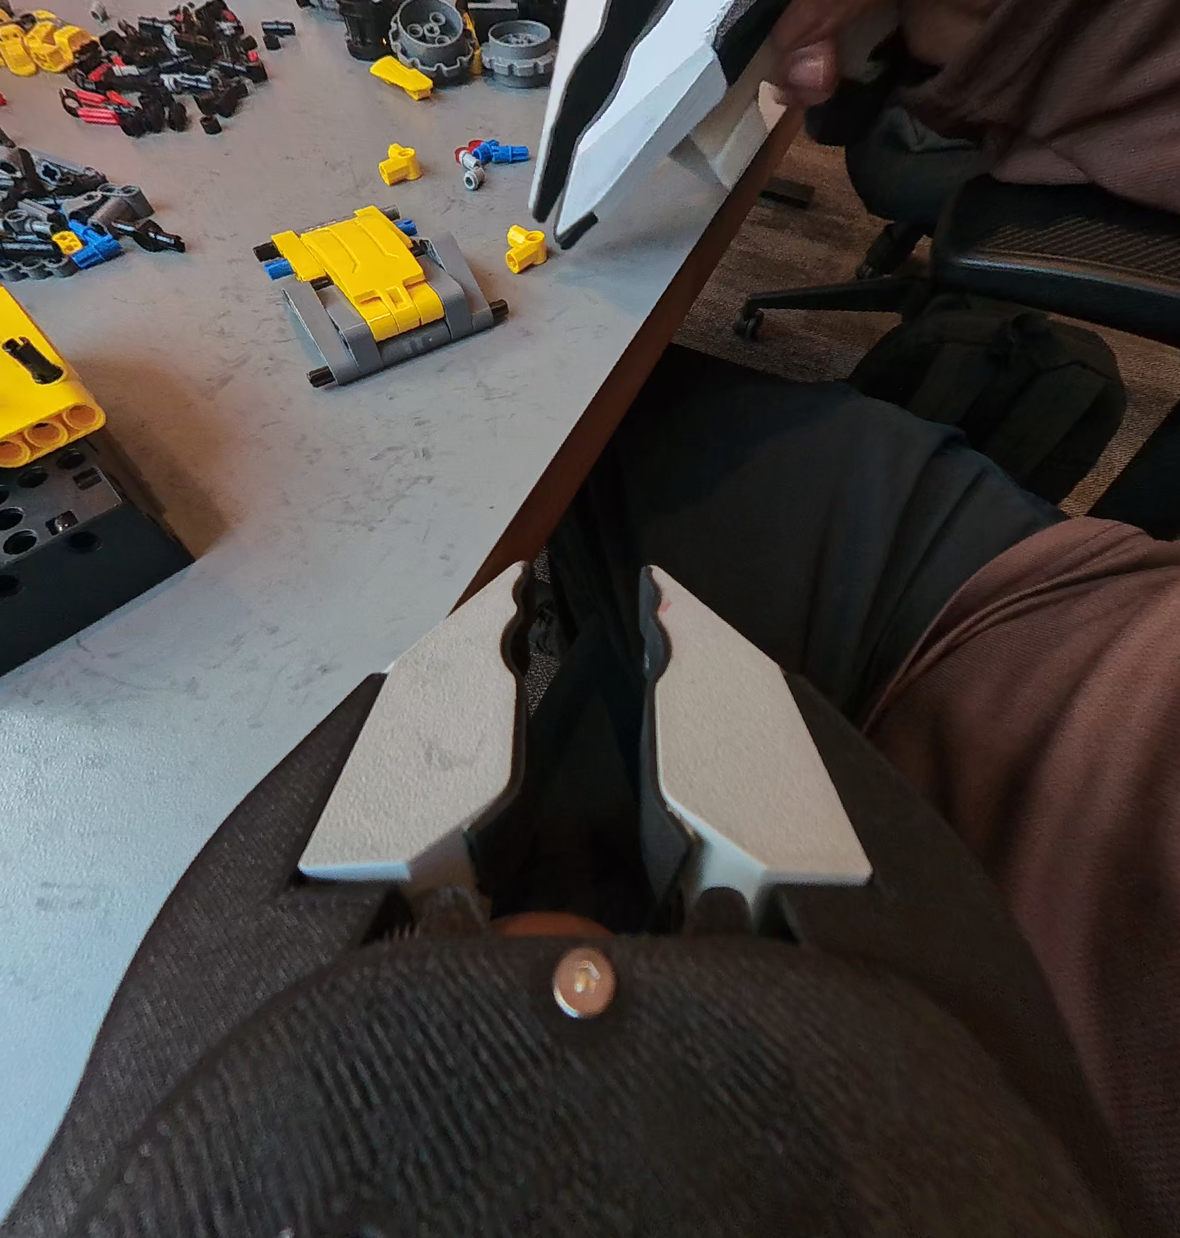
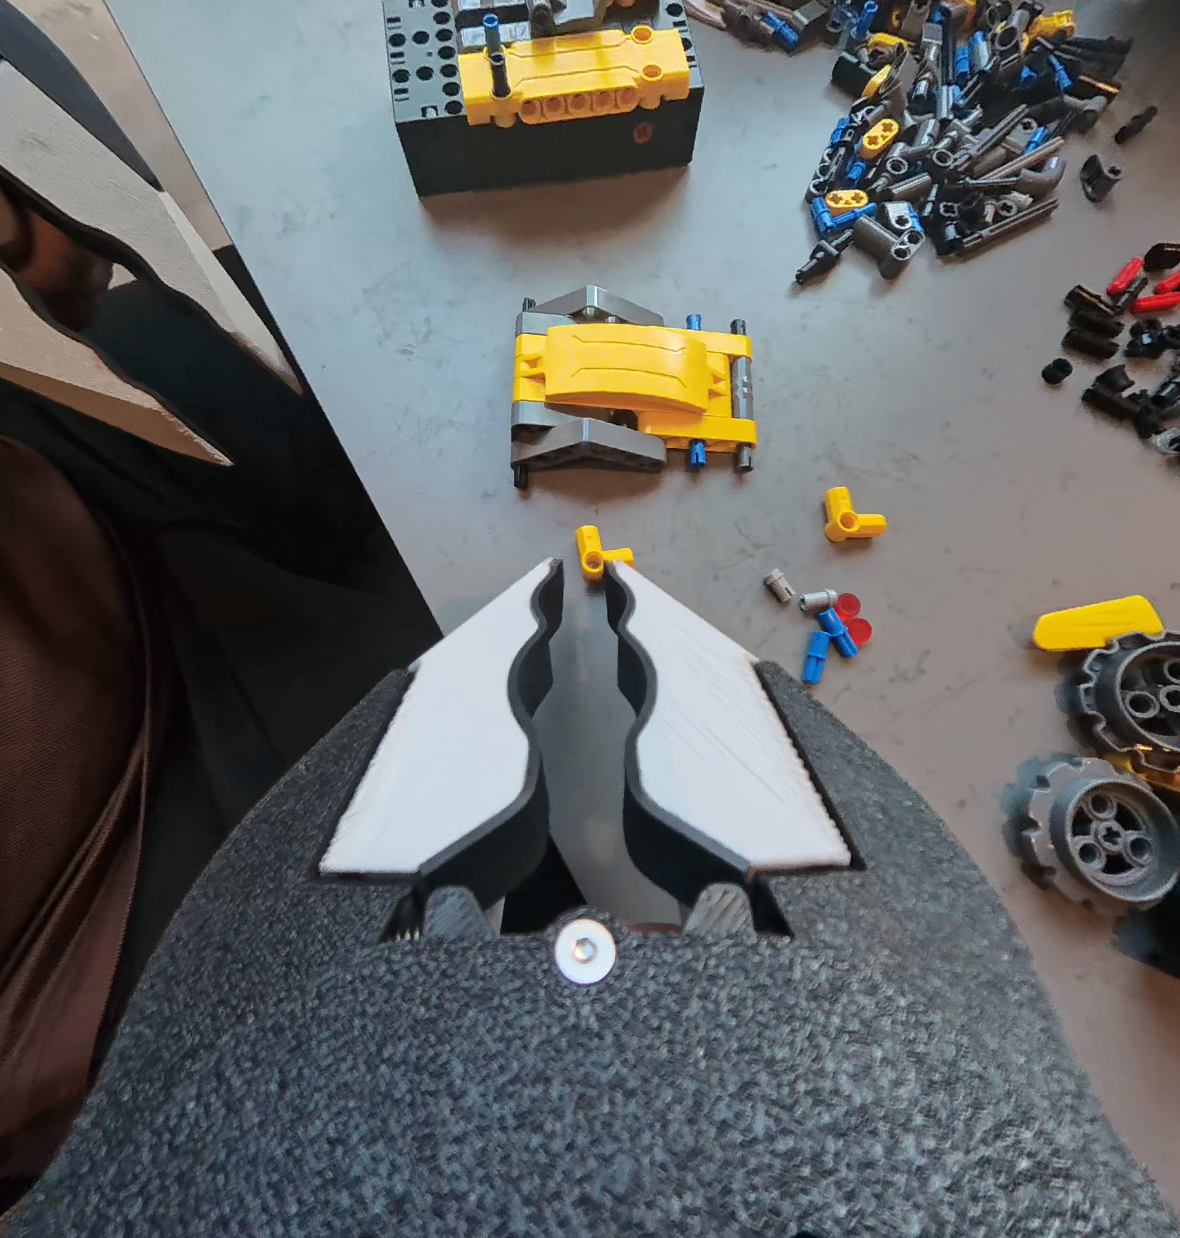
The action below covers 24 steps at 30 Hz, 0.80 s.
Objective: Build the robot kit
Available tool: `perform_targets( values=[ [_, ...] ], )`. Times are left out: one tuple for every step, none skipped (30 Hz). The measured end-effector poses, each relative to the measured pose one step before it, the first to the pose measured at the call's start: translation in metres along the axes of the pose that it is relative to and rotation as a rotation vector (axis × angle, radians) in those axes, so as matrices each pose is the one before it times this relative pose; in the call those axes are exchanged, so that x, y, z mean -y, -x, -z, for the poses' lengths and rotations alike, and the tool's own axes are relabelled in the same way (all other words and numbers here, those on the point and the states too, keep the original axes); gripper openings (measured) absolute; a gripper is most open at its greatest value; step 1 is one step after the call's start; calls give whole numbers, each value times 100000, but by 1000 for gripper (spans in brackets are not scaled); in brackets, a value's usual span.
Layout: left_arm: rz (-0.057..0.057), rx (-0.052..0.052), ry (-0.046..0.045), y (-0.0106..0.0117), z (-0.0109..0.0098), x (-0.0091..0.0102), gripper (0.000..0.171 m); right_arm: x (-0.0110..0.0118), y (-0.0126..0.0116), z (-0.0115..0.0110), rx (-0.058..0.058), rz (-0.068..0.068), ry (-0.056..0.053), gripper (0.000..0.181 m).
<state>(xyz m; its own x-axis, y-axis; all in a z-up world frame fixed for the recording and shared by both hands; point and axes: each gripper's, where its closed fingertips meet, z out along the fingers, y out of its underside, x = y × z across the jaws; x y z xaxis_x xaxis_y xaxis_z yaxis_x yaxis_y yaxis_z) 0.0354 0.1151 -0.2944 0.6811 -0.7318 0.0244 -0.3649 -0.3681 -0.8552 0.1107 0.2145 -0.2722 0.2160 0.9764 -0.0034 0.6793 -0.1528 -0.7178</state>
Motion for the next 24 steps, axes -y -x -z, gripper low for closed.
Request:
perform_targets(
  values=[
    [8,28,-29,17,11,-3,28,23,-323,203,-1340,164,-122,11],
    [83,23,-28,25,17,5,28,3,-475,274,-1585,-624,-453,11],
    [167,-22,-75,27,14,12,28,0,-645,327,-1998,-1463,-992,11],
    [161,-72,-53,14,-1,-5,28,3,-742,340,-2285,-2285,-1367,9],
    [196,-28,51,19,-18,-4,28,-45,-819,307,-2537,-2869,-1309,6],
    [121,-195,73,-34,-24,-4,28,-83,-811,245,-2534,-2681,-990,6],
    [79,-89,40,-24,-21,-3,28,-42,-681,192,-2231,-1836,-1124,5],
    [28,-149,13,-57,-31,16,28,53,-519,162,-1799,-1067,-1567,3],
    [0,-184,58,-67,-17,15,29,108,-465,143,-1870,-621,-1647,2],
    [-68,-108,86,-66,-21,2,29,104,-467,102,-2235,-251,-1295,2],
    [-89,-19,37,-60,4,15,30,82,-458,59,-2323,214,-906,2],
    [-30,-164,-100,-88,46,38,30,78,-511,25,-3006,557,-923,3],
    [26,-295,-306,-91,73,66,30,73,-518,-30,-3266,800,-909,3],
    [86,-260,-398,-85,97,61,30,69,-359,-60,-2420,972,-844,3],
    [136,-337,-252,-71,97,48,30,122,-196,-85,-1506,744,-954,3],
    [269,-170,-194,-21,92,36,30,194,-116,-84,-835,287,-1163,3],
    [325,-178,-346,-13,106,43,30,206,-41,-82,-83,-135,-1029,3],
    [371,-319,-332,-16,108,54,31,172,-41,-74,129,-344,-812,3],
    [398,-388,-185,-19,102,21,31,162,-54,-75,159,-337,-860,3],
    [390,-347,-177,-20,97,24,31,175,-54,-67,208,-330,-925,3],
    [492,-411,-260,-22,87,27,31,166,-121,-68,-193,-237,-958,3],
    [578,-372,-415,-3,94,64,31,161,-114,-82,-107,-77,-1294,3],
    [570,-150,-666,40,100,111,31,140,-11,-126,540,-201,-1400,3],
    [514,-494,-773,-5,86,144,31,-26,7,-171,964,-663,-500,3]
  ],
)
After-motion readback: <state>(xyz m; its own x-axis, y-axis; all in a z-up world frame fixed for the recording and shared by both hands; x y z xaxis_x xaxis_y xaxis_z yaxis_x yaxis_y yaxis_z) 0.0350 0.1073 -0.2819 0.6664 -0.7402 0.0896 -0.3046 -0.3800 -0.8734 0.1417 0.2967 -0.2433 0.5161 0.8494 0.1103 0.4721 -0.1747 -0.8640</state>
